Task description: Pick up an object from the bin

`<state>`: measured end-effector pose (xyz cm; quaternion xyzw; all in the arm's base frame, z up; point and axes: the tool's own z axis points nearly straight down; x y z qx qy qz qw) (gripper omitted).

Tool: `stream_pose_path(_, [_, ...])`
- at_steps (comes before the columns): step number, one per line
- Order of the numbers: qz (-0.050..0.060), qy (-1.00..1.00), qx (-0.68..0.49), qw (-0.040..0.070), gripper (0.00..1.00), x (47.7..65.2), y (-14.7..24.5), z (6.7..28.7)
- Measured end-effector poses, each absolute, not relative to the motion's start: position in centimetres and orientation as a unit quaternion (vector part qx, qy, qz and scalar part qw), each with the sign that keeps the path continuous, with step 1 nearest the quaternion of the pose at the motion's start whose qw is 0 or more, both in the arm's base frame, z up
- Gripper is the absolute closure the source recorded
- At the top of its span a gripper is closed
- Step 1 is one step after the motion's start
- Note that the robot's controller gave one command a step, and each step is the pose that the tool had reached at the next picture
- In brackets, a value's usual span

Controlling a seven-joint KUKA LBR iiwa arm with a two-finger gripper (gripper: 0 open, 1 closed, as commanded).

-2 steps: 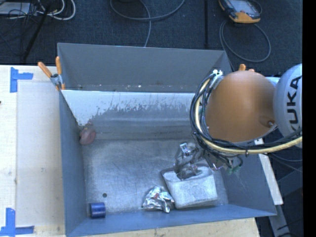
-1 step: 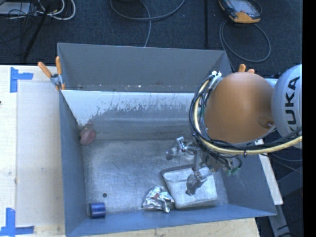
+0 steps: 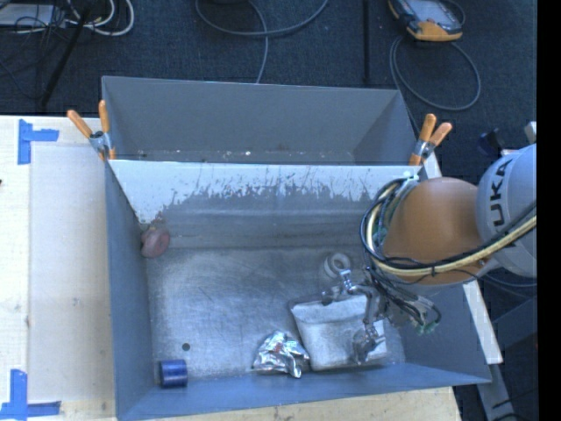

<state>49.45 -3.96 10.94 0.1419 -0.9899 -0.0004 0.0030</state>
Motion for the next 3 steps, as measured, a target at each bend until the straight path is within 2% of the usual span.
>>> stream_pose_path(1, [-0.001,-0.986,0.165,0.004,0.00,49.7,-3.8,9.6])
stream_pose_path(2, [-0.002,-0.986,0.163,0.021,1.00,49.0,-4.0,9.5])
stream_pose_path(3, [0.001,-0.974,0.226,-0.003,1.00,49.6,-4.9,26.0])
